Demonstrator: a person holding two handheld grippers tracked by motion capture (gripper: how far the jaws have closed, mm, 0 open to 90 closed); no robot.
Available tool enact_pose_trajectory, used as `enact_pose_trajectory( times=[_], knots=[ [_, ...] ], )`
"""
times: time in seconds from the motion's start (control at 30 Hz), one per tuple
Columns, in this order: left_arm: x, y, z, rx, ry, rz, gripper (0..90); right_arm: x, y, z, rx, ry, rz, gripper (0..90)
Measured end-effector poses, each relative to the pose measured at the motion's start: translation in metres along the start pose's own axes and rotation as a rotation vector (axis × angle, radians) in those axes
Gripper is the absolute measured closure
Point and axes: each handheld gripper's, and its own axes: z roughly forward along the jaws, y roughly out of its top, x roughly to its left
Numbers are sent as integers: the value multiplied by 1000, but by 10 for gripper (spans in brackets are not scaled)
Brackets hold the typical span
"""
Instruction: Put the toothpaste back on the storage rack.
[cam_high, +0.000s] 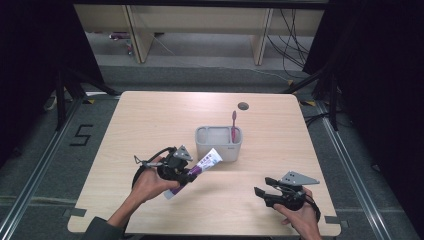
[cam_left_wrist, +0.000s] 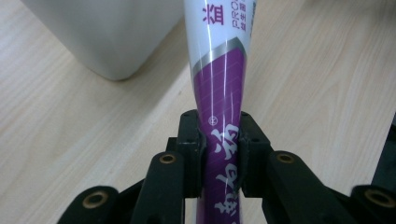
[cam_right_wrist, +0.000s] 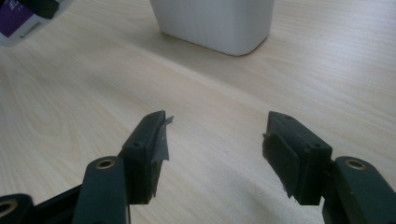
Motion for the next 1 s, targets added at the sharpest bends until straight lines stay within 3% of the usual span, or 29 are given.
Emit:
enact_pose_trajectory(
  times=[0.2, 0.23, 0.27, 0.3, 0.4, 0.43, 0.47, 0.6, 0.73, 1.0],
  knots=[
    [0, 4, -5, -44, 7, -4, 745, 0, 0, 0, -4, -5, -5, 399],
    [-1, 4, -4, -65, 4, -22, 745, 2, -1, 0, -7, 10, 30, 398],
    [-1, 5, -6, -75, 10, -24, 745, 2, -1, 0, -8, 10, 30, 398],
    [0, 7, -7, -81, 6, -24, 745, -1, 0, -1, -4, -6, -5, 399],
    [-1, 11, -10, -110, 5, -28, 745, -1, 0, -1, 0, -8, -6, 399],
    [-2, 12, -11, -120, 13, -27, 746, -1, 0, -2, 7, -3, 8, 398],
    [-2, 14, -12, -123, 12, -30, 746, 2, 0, -2, 21, 8, 52, 398],
    [-2, 21, -17, -154, -3, -31, 745, 2, 0, -2, 20, 9, 52, 398],
    [-3, 30, -24, -185, 27, -21, 745, 0, 0, -2, 14, 5, 31, 398],
    [1, 44, -29, -236, 32, -17, 745, -1, 0, -1, 15, 6, 30, 398]
  ],
)
